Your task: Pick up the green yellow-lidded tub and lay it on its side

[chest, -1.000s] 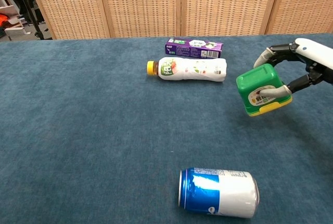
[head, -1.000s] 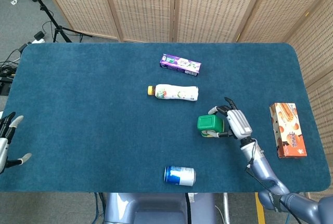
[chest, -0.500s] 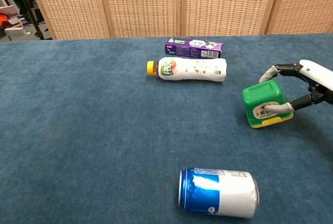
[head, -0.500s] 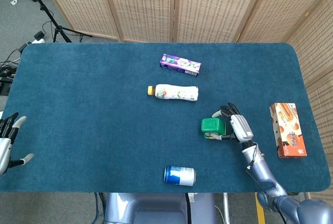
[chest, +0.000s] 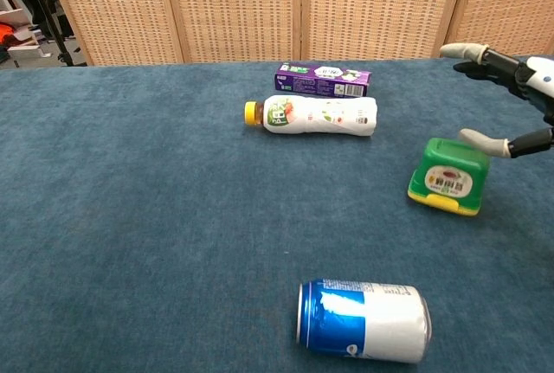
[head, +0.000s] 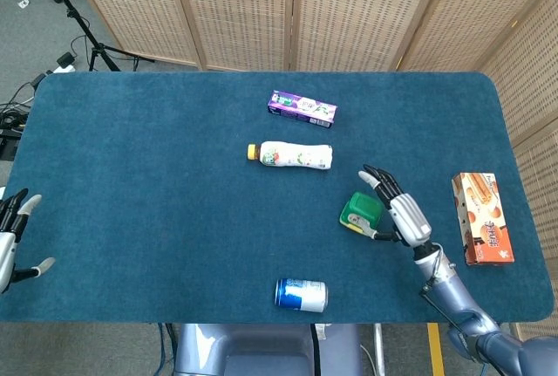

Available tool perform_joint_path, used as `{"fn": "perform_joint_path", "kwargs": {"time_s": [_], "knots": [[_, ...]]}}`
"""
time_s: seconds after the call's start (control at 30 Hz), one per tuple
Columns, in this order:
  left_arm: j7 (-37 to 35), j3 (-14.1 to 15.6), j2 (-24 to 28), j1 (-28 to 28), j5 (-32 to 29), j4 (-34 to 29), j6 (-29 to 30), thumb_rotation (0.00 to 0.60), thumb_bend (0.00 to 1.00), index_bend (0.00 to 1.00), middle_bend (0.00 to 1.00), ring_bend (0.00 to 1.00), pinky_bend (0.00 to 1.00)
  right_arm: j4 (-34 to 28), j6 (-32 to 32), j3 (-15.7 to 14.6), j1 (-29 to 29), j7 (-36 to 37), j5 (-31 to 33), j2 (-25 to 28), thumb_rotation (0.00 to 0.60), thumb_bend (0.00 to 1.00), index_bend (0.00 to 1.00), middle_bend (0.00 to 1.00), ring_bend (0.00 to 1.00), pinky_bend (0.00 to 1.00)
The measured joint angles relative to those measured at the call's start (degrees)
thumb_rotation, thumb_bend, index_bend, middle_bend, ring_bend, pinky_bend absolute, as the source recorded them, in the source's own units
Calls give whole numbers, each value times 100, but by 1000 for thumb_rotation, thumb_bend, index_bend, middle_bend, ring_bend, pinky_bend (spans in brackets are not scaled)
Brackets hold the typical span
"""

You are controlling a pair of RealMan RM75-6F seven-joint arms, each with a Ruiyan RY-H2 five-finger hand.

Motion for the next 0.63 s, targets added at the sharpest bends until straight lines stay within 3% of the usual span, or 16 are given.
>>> {"fn": "perform_joint_path", "kwargs": {"time_s": [0.07, 0.2, 0.5, 0.63], "knots": [[-18, 5, 7, 7, 16, -4, 15, 600, 0, 0, 0, 0, 0, -286, 71, -7, -23, -188, -52, 182, 600, 344, 0, 0, 0, 0], [-39, 11, 19, 20, 37, -6, 43, 600, 0, 0, 0, 0, 0, -1045, 160, -57, -108, -895, -140, 690, 600, 19, 0, 0, 0, 0], [13, -18, -10, 52, 24, 21, 140, 600, 0, 0, 0, 0, 0, -2332, 114, -244, -519, -3151, -10, 1722, 600, 0, 0, 0, 0, 0], [73, -34, -46, 72, 23, 30, 208, 600, 0, 0, 0, 0, 0, -2679, 156, -286, -808, -4209, 221, 1947, 600, 0, 0, 0, 0, 0]]}}
